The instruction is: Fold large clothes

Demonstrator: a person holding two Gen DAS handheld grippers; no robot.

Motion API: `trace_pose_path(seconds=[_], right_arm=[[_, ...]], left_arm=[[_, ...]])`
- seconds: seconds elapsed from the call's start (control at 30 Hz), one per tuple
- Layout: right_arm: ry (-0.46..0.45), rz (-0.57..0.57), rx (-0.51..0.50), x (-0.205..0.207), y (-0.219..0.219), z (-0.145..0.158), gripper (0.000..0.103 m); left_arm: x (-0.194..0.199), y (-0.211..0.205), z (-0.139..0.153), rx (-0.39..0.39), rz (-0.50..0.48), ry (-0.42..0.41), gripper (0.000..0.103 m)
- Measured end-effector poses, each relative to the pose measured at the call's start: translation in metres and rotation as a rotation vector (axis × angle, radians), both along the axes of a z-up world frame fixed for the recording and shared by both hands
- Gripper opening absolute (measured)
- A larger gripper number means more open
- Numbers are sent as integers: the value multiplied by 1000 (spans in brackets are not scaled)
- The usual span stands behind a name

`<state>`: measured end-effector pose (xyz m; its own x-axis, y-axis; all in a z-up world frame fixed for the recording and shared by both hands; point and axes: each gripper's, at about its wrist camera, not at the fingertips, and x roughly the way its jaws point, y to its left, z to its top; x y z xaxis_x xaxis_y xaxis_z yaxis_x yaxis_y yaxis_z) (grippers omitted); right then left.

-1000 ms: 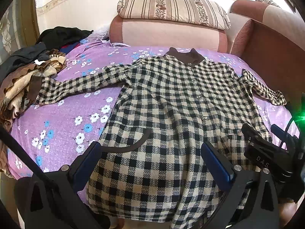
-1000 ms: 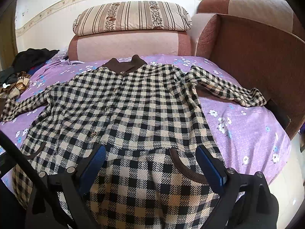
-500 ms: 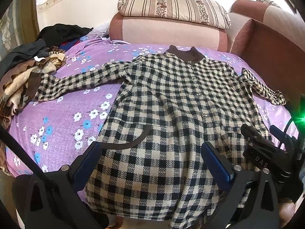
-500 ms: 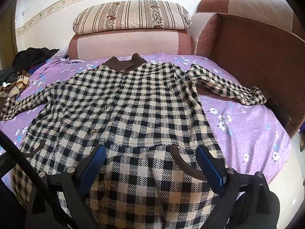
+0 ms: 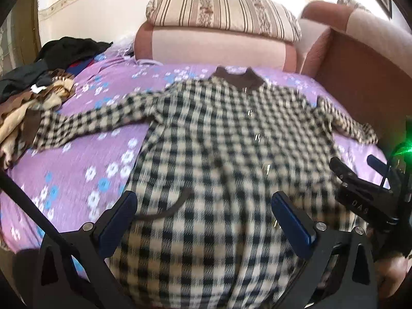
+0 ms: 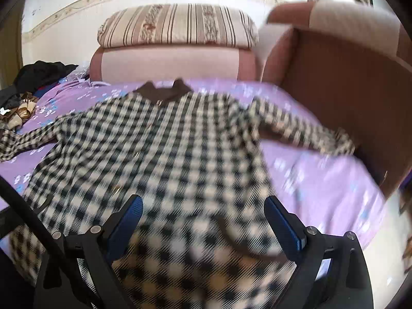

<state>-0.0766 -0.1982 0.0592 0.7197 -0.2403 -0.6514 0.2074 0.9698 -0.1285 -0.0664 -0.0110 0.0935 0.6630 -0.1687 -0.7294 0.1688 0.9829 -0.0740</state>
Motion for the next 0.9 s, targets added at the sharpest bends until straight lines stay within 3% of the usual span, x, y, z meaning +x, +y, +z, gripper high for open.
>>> trace_pose_path(seconds=[0.13, 0.23, 0.37, 0.5, 0.7, 0.9], right_arm=[[-55, 6, -78, 26, -23, 17, 98], [-77, -23, -92, 46, -46, 21, 97], [-60, -67, 76, 64, -81, 15, 98], [-32, -64, 117, 78, -96, 2, 98], [23, -68, 212, 88, -113, -21, 98], [20, -59, 243, 90, -114, -25, 98]], left_arm=[[26, -13, 14, -26, -7, -4, 103], [49, -36, 17, 8, -30, -6, 103], [70, -65, 15, 31, -28, -14, 103], [91, -96, 15, 33, -10, -7, 103], [114, -150, 18, 77, -94, -57, 103], [117, -165, 2, 78, -142, -20, 103]])
